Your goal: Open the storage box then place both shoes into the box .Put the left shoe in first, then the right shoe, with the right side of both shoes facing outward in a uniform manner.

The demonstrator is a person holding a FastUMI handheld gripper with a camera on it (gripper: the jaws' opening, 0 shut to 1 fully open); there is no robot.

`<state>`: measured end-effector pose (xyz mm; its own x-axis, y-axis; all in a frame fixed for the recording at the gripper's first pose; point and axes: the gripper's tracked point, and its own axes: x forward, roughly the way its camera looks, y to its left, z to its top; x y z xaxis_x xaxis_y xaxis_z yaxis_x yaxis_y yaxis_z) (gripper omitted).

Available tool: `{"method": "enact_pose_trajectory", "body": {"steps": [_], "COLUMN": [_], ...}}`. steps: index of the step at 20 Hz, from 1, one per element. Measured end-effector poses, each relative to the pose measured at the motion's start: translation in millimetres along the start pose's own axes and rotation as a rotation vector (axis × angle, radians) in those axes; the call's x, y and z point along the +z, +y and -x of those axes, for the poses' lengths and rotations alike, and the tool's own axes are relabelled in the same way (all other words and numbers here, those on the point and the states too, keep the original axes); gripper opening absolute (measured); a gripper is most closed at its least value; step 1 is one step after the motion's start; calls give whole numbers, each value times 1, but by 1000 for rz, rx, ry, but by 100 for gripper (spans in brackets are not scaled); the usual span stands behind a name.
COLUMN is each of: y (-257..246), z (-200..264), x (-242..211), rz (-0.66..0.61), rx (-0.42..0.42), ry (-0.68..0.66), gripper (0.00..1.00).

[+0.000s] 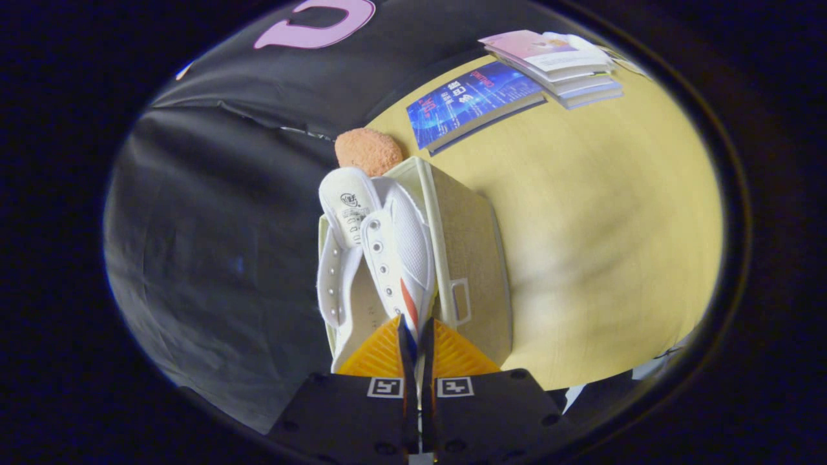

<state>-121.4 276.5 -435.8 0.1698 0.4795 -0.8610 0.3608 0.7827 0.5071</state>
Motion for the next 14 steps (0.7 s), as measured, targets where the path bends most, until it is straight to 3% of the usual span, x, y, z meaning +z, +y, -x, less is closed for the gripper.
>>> {"method": "enact_pose_trajectory", "body": {"steps": [2, 3, 7, 9, 14], "y": [1, 2, 4, 3, 1], "z": [3, 1, 0, 1, 10], "x": [2, -1, -2, 0, 0], "rz": [-10, -8, -33, -21, -22], "rx": [4, 2, 8, 2, 5], "ry": [-1, -1, -5, -10, -7], "gripper": [11, 22, 23, 34, 30]}}
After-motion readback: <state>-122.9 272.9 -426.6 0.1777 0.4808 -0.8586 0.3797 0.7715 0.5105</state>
